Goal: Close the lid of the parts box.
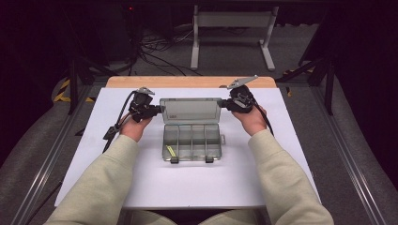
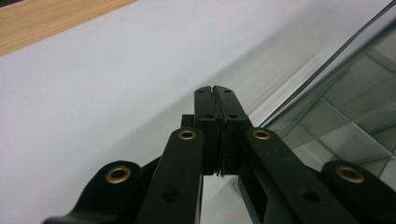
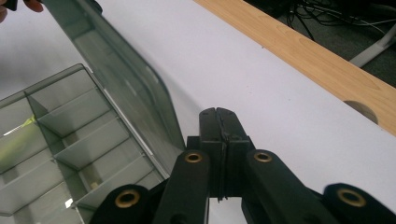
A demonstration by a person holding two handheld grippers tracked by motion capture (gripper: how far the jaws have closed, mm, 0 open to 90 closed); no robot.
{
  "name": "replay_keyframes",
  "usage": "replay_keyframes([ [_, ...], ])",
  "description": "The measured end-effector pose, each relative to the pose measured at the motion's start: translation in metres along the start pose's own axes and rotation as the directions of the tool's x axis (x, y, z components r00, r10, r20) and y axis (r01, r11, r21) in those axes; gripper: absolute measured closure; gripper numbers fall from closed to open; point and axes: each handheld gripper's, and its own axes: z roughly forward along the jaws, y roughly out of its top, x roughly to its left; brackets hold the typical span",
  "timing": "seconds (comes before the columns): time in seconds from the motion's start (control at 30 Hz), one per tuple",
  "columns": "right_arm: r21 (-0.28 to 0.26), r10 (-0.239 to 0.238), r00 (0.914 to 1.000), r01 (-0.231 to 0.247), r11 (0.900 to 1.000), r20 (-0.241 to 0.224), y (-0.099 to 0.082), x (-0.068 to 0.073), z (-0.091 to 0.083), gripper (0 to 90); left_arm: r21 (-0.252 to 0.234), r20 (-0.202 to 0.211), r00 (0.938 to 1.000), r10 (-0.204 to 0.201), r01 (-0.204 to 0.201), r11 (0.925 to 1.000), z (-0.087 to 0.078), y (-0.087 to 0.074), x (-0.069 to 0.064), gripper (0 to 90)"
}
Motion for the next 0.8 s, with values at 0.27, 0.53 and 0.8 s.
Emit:
replay_keyframes([
  [0.27,-0.015,-0.017,0.9998,0.017,0.9998,-0.014,0.002,0.009,-0.009,90.0,-0.024,0.01,0.9999,-0.002,0.003,0.9997,-0.011,-0.002,-0.004,88.8],
  [0.53,-0.028,-0.03,0.9994,0.029,0.9992,-0.02,0.003,0.015,-0.017,90.0,-0.037,0.026,0.9997,-0.003,0.004,0.9993,-0.023,-0.003,-0.007,88.8],
  [0.8,-0.026,-0.045,0.9985,0.045,0.9987,-0.03,0.004,0.022,-0.023,90.0,-0.051,0.033,0.9992,0.025,-0.023,0.9984,-0.037,-0.001,-0.016,88.8],
])
